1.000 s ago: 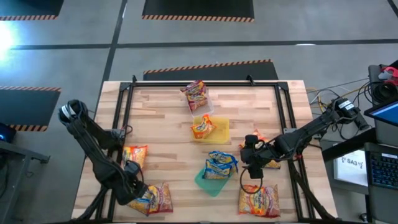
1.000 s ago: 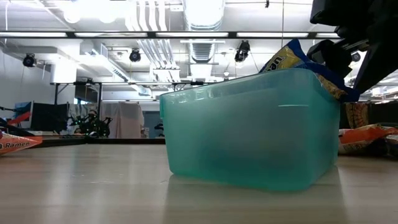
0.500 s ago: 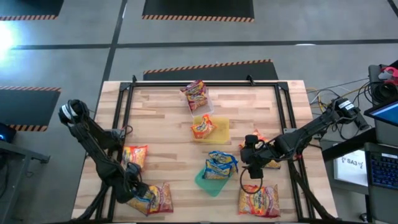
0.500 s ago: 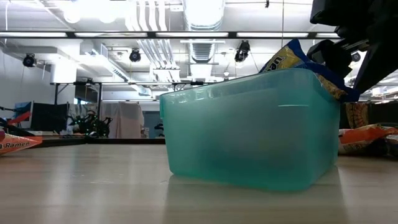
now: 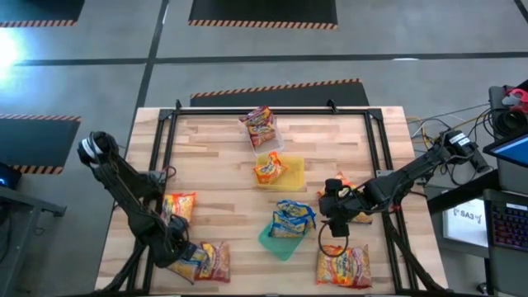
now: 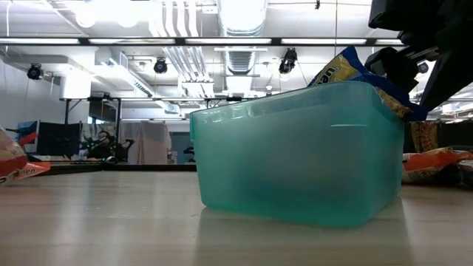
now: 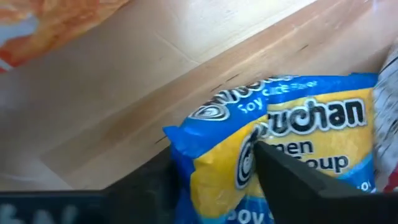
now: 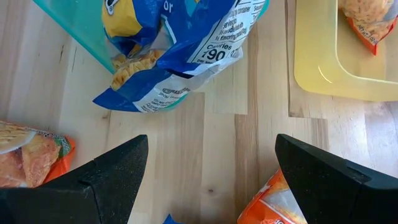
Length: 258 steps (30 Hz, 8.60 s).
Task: Sort Maruchan noodles
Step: Put the blue noodle pack into the green bin, then adjust the green bin, then put the orange noodle pack into the yellow bin
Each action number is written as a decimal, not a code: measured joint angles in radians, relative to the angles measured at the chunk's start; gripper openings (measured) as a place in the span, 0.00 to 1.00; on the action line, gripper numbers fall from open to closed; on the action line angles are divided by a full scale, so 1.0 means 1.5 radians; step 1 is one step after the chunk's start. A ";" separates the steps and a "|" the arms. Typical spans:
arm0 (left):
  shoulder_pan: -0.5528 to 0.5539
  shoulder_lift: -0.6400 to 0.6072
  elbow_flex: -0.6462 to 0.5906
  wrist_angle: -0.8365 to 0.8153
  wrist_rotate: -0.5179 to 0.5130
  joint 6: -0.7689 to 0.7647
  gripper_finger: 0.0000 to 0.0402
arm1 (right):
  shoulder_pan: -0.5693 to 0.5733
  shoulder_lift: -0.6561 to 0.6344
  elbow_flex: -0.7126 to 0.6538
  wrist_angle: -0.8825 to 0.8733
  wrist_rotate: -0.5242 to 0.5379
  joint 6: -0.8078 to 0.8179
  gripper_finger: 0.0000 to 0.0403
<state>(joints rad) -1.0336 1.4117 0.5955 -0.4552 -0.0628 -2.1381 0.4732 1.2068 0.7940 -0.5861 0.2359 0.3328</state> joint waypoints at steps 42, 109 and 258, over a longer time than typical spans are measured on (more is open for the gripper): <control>0.001 -0.087 0.290 -0.558 -0.158 -0.045 0.00 | 0.000 0.000 0.000 0.000 0.000 0.000 0.85; 0.317 0.290 0.338 0.578 -0.399 1.048 0.00 | -0.019 -0.005 0.001 0.069 -0.122 0.406 0.85; 0.252 0.336 0.523 -0.253 -0.672 0.569 0.35 | -0.034 0.092 0.090 -0.139 0.041 0.244 0.85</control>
<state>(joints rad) -0.6553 1.9160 1.3796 -0.8349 -1.0705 -1.2846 0.4224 1.3446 0.9291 -0.7952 0.2973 0.6987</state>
